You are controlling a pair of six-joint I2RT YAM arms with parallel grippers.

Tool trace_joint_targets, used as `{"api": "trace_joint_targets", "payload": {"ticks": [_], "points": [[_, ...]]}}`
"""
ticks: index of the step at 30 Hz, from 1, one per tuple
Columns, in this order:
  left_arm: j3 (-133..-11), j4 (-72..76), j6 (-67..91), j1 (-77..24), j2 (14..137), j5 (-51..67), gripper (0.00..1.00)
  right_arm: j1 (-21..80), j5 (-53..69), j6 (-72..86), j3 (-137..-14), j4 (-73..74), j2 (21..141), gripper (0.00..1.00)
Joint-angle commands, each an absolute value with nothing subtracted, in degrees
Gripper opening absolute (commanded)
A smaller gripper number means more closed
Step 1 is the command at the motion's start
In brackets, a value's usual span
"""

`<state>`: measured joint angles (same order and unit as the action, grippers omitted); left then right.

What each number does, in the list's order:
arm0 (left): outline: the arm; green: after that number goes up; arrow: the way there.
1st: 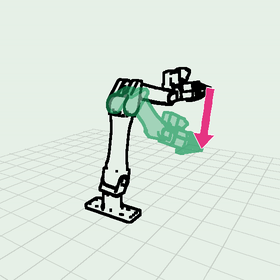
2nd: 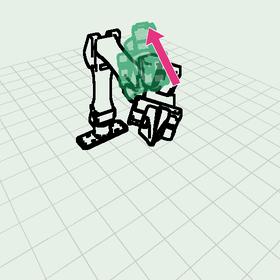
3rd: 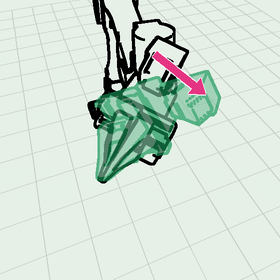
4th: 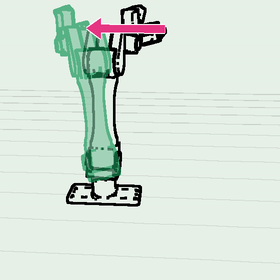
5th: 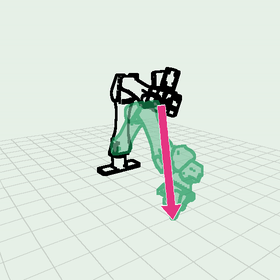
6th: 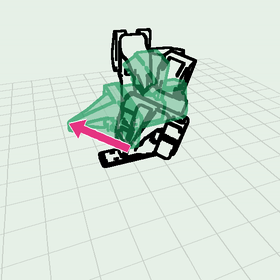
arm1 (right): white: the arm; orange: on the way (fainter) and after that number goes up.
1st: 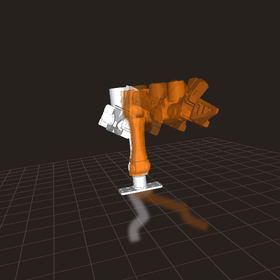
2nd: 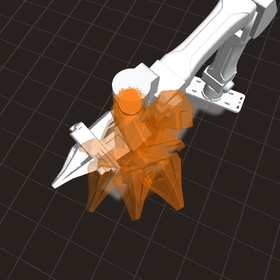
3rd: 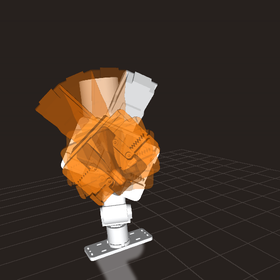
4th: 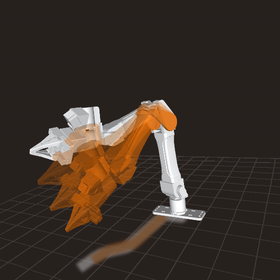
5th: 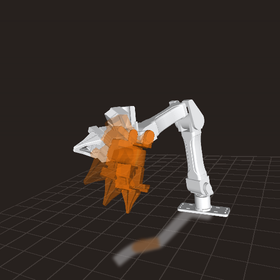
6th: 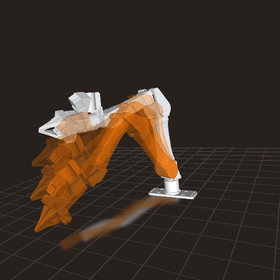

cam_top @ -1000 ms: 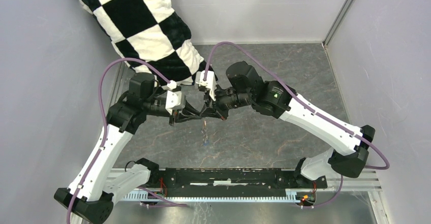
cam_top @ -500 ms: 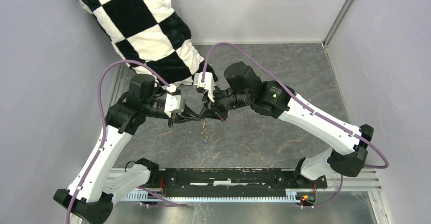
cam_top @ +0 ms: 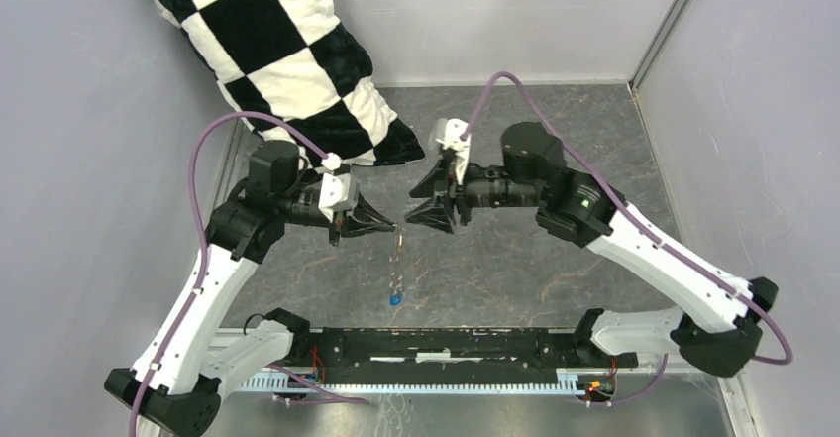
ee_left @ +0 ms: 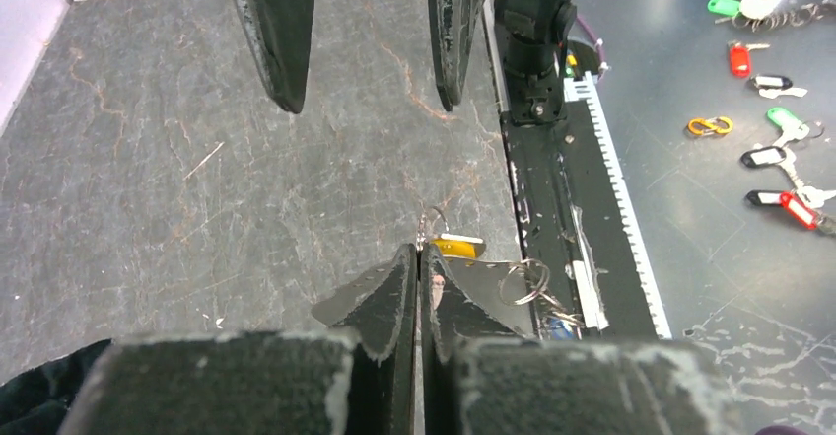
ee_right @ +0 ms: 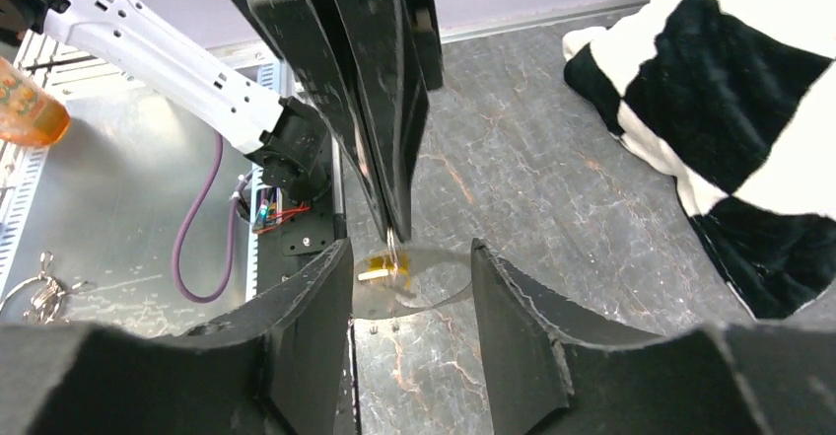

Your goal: Put the keys on the keyring

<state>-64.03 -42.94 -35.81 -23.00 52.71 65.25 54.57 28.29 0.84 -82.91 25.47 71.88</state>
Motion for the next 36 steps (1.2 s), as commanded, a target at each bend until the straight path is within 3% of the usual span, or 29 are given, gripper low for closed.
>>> {"api": "trace_joint_targets", "payload": {"ticks": [1, 7, 12, 17, 21, 36], "points": [[-64.09, -26.53, -19.70, -23.11, 50.44, 69.24, 0.02, 51.41, 32.86, 8.55, -73.87, 12.94, 65.72, 0.55], [-61.61, -11.61, -5.34, -23.09, 48.58, 69.52, 0.02, 49.09, 36.30, 22.99, -59.15, -9.26, 59.37, 0.56], [-61.39, -5.63, 0.64, -23.11, 48.35, 69.26, 0.02, 48.83, 36.90, 31.44, -54.11, -21.45, 57.91, 0.56], [-59.76, 2.34, 7.47, -23.13, 47.38, 67.63, 0.02, 48.87, 36.05, 37.61, -49.84, -31.71, 57.29, 0.64], [-59.04, 7.39, 12.10, -23.08, 47.38, 65.83, 0.02, 48.88, 34.31, 39.50, -49.14, -34.99, 57.52, 0.65], [-58.05, 8.17, 11.64, -23.17, 46.85, 63.12, 0.02, 48.87, 31.77, 44.22, -49.10, -39.74, 60.92, 0.52]]}}
